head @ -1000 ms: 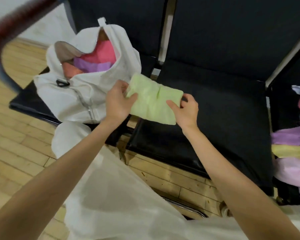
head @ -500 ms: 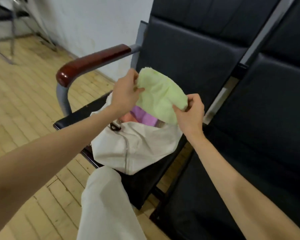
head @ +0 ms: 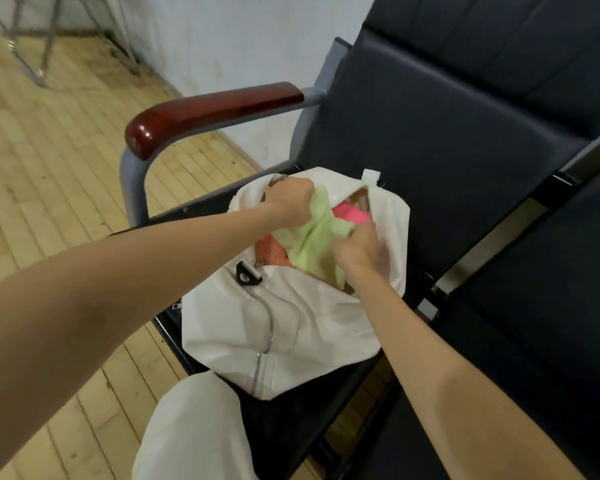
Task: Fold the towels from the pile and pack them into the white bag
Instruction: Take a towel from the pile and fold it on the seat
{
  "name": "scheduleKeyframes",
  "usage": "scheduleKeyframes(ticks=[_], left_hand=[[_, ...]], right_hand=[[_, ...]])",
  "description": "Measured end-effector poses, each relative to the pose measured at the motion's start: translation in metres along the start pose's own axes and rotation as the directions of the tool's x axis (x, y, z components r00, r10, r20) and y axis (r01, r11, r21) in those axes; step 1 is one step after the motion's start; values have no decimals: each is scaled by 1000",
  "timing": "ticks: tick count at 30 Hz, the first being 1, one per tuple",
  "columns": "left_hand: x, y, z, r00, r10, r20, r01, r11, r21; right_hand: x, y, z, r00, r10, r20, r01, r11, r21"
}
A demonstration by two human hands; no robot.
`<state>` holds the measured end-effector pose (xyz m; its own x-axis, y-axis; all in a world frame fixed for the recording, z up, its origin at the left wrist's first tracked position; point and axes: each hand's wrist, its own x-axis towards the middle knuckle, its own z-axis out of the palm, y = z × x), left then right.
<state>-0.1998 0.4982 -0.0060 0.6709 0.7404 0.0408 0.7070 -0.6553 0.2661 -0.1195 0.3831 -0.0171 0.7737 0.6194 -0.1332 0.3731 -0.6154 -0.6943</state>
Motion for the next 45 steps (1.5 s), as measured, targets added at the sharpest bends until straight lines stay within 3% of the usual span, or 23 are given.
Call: scheduleKeyframes(ticks=[2,9,12,16,20,23,25,28,31,33,36,38,42,45], left_hand=[[1,-10,8,999,-13,-43,15,999,51],[3,-21,31,974,-108,-200,108,994,-9],[6,-18,37,978,-151,-145,154,988,9],[9,-17,40,982,-188,23,185,977,103],[9,-19,30,958,-249,138,213,948,234],[11,-33,28,926,-329,185,298,938,176],[8,-38,30,943,-303,140,286,950,128],[0,-40,38,980,-186,67,176,975,133],[-1,-42,41,976,-216,22,212,969,130],[-1,-41,37,972,-236,5,233,961,148],[-4,-32,29,974,-227,10,221,956,194],[-10,-18,24,978,-205,32,191,952,239],[-29,20,16,992,-112,52,96,966,241],[-52,58,8,998,-62,26,56,982,179]], right_hand=[[8,4,6,1000,6,6,-6,1000,1],[23,12,11,1000,-3,-4,2,997,-74],[28,16,14,1000,12,22,-10,993,-117],[32,20,19,979,119,166,-102,989,-107],[33,17,16,950,119,290,-65,980,-189],[34,13,16,913,152,379,-88,980,-181],[33,15,22,930,109,351,-26,972,-234],[32,20,33,980,-28,197,91,942,-323],[28,19,27,978,-159,137,207,841,-500],[26,16,14,947,-226,228,320,708,-629],[22,14,-6,904,-175,391,418,562,-714],[16,13,-21,884,-198,424,461,522,-717],[0,21,-70,872,-338,353,483,481,-732],[-17,45,-117,911,-290,294,408,511,-757]])
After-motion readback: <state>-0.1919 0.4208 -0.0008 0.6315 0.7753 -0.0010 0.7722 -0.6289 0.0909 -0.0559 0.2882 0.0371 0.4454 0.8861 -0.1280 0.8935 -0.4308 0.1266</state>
